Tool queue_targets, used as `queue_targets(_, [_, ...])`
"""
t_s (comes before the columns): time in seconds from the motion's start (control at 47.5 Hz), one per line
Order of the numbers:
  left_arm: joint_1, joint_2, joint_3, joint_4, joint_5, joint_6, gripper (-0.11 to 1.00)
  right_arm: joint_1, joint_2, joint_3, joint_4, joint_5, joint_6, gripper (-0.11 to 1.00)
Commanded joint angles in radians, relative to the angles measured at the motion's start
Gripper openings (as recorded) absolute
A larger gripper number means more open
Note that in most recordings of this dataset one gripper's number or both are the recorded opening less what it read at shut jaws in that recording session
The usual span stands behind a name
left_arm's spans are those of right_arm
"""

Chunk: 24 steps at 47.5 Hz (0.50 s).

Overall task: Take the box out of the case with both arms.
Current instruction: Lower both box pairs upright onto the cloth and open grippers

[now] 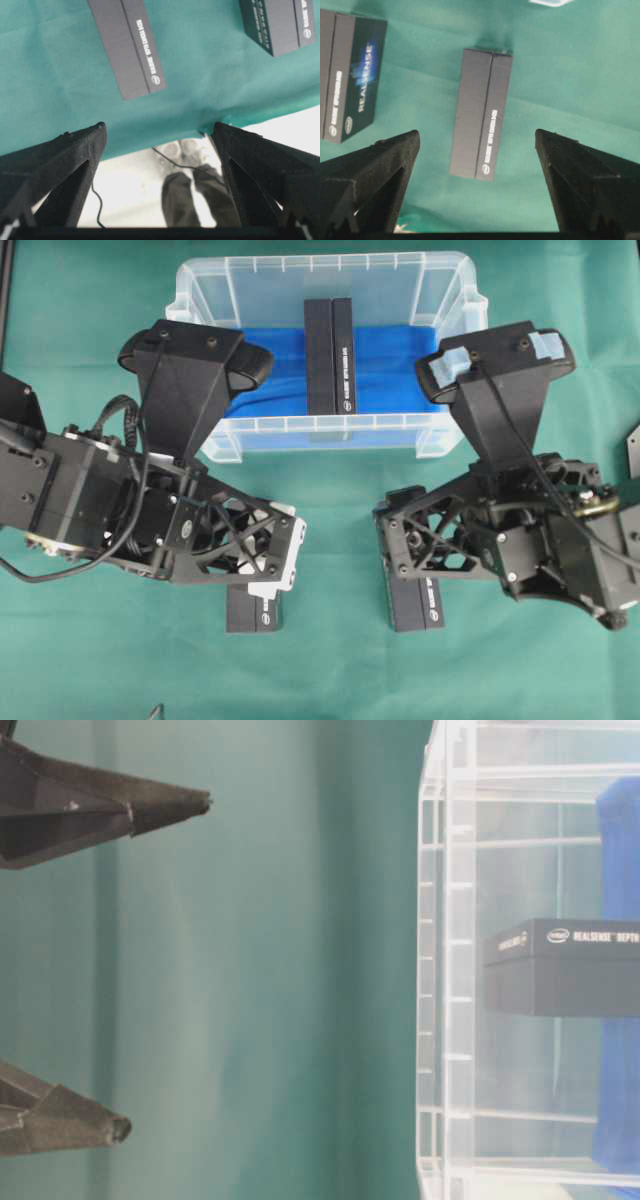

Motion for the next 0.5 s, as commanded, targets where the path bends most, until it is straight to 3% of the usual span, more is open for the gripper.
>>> queue_targets(0.0, [-0.002,-0.015,-0.02,0.005,0.002,-0.002,0.91,-0.002,-0.031,-0.023,-0.003,0.002,0.0,0.92])
queue_targets(0.484, [-0.017,-0.051,0.017,0.003,0.002,-0.005,0.91,0.006,-0.049,-0.017,0.017,0.009,-0.015,0.92])
